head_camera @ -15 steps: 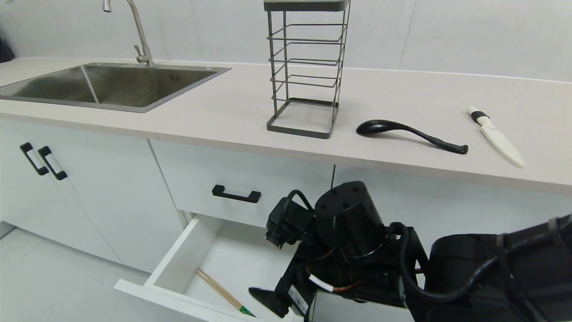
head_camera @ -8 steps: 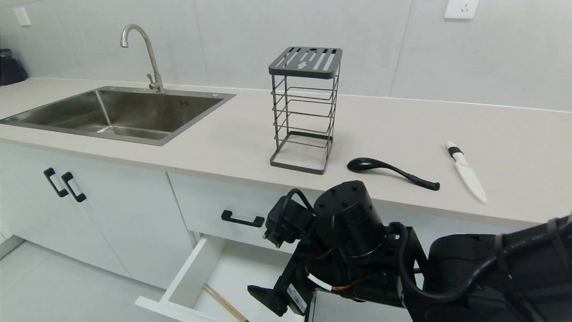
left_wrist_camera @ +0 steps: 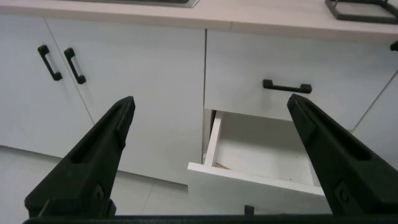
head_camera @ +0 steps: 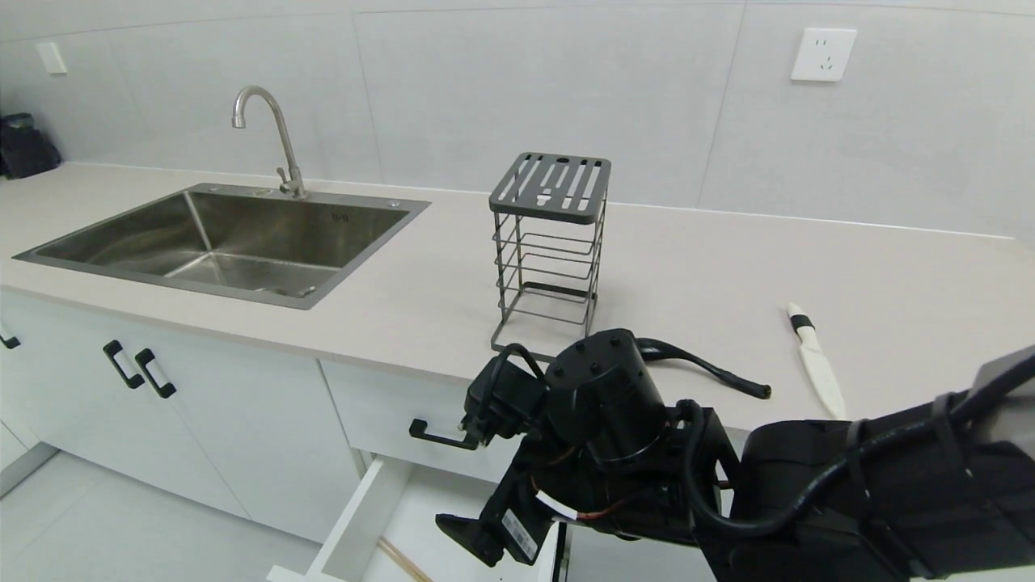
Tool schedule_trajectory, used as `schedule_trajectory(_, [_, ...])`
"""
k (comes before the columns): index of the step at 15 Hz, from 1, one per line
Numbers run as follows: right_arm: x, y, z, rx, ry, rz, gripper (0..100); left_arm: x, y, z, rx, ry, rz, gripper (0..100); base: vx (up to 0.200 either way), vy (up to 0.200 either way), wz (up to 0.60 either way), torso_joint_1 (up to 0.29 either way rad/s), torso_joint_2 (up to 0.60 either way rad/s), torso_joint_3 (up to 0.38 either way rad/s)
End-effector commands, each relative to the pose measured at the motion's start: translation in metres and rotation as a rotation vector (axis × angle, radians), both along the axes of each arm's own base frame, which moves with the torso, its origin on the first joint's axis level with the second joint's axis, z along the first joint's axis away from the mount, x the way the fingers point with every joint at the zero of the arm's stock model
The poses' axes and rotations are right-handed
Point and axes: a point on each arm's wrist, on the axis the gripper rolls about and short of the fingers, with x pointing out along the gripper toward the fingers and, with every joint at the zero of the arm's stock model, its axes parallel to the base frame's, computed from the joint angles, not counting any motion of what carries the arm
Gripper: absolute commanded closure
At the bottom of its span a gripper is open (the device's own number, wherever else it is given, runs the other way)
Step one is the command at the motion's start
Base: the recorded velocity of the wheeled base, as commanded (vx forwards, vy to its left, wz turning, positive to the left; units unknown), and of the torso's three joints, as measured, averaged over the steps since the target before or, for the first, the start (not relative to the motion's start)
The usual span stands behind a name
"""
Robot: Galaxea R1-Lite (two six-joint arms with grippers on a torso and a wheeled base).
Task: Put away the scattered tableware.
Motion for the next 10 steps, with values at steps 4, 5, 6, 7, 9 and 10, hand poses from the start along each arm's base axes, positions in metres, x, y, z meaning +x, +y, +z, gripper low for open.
schedule_trajectory(4, [0.001,0.002,-0.004,-0.009,0.005,0.002,0,0.0,0.0,0.0,0.0,0.001,0.0,0,0.0,0.0,0.0,0.242,-0.52,-0.278])
schedule_trajectory(5, [0.002,0.001,-0.005,-0.013,0.008,-0.002,0,0.0,0.0,0.0,0.0,0.001,0.0,0,0.0,0.0,0.0,0.256,-0.52,-0.276])
schedule_trajectory(6, [0.002,-0.002,-0.007,-0.023,0.014,-0.005,0,0.0,0.0,0.0,0.0,0.001,0.0,0,0.0,0.0,0.0,0.217,-0.46,-0.237])
schedule_trajectory(7, [0.002,-0.003,-0.008,-0.028,0.018,-0.008,0,0.0,0.0,0.0,0.0,0.001,0.0,0,0.0,0.0,0.0,0.129,-0.26,-0.144])
schedule_trajectory(9, [0.0,-0.009,-0.013,-0.036,0.053,-0.033,0,0.0,0.0,0.0,0.0,0.001,0.0,0,0.0,0.0,0.0,0.056,-0.11,-0.058])
schedule_trajectory(10, [-0.002,-0.013,-0.016,-0.041,0.075,-0.046,0,0.0,0.0,0.0,0.0,0.001,0.0,0,0.0,0.0,0.0,0.022,-0.05,-0.036])
